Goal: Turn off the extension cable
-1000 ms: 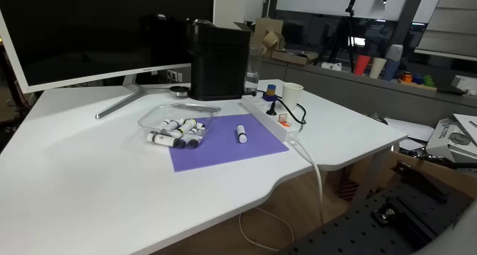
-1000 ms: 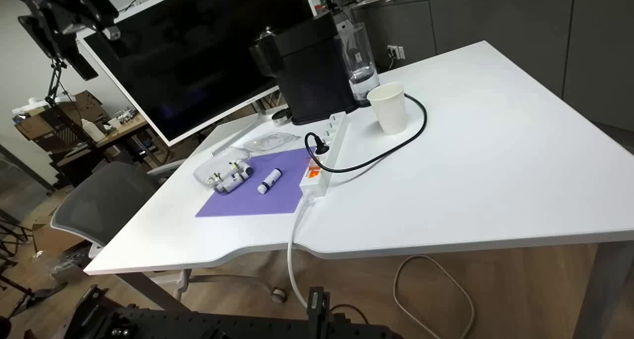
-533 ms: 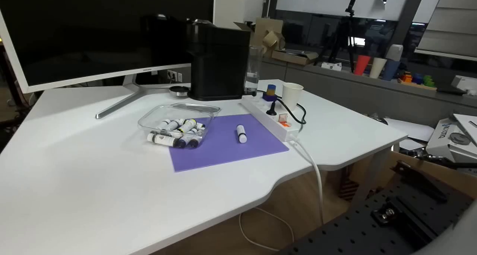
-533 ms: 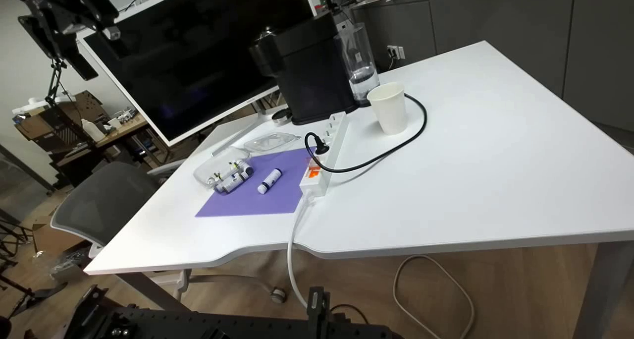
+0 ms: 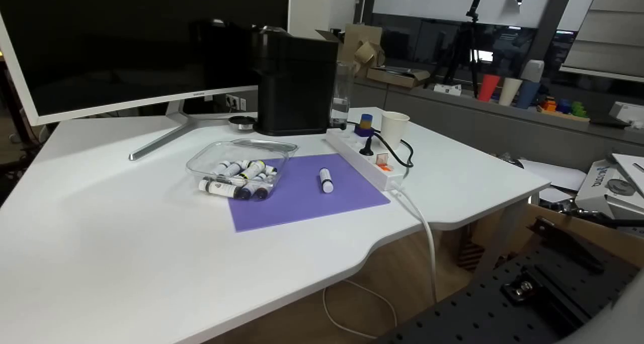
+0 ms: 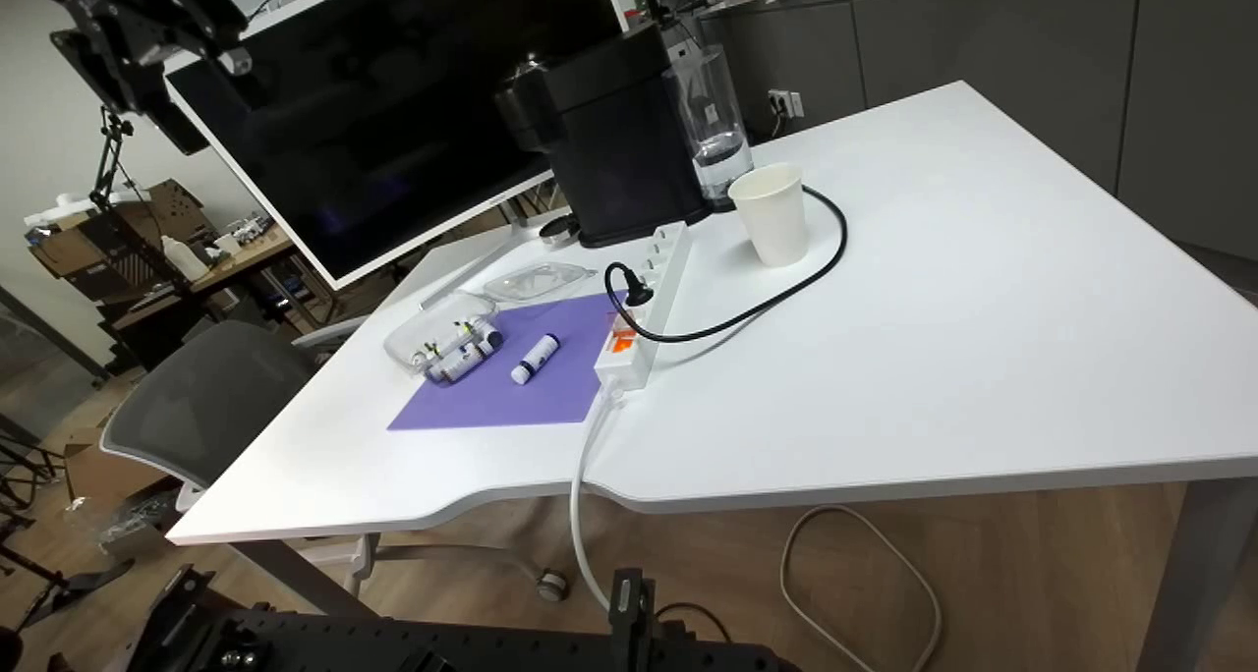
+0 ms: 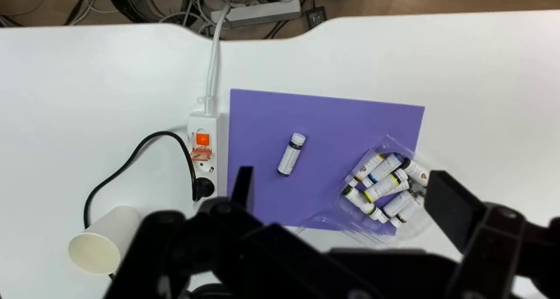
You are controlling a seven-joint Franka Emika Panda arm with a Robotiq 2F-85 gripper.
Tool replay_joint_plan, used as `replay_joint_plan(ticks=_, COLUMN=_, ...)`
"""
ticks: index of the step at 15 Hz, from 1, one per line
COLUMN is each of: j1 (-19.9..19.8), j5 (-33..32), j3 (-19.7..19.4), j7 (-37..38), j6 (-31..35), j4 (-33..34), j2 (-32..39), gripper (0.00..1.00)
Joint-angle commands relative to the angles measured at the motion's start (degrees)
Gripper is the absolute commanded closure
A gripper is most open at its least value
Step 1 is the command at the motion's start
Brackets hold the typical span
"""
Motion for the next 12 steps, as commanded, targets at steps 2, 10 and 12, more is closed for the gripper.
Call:
replay_joint_plan(ticks=2, j1=-3.34, j5=-4.0, j3=-1.24, j7=0.47, j6=9.9, j4=-2.66, j2=3.73, gripper=0.0)
replay_joint_plan(ticks=10, j1=-9.39, j5=-6.66, j3=-7.79, j7=-3.13, j6=20.29, j4=-1.09, j2=24.24, gripper=0.0)
replay_joint_plan(ticks=12, j1=-9.69, j5=-6.54, j3=-8.88, j7=-4.8, j6=21.31, j4=0.61, j2=29.67, gripper=0.0)
